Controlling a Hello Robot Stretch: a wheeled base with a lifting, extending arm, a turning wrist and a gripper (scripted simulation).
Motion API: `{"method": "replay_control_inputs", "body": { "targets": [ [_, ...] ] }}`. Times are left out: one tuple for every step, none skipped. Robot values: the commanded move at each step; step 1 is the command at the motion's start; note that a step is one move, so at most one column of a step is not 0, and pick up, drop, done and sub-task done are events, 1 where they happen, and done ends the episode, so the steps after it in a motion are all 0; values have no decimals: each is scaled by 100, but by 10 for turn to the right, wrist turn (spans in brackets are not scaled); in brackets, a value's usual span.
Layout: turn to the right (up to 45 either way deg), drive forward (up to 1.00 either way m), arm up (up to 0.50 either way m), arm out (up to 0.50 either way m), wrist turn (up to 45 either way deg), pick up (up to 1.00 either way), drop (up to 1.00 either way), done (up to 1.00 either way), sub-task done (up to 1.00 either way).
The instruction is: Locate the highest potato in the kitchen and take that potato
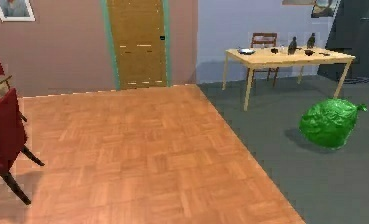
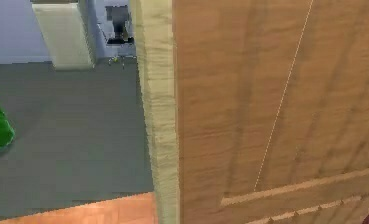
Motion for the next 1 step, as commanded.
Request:
{"method": "replay_control_inputs", "body": {
  "targets": [
    [240,0,0,0,0,0,0,0,0]
  ]
}}
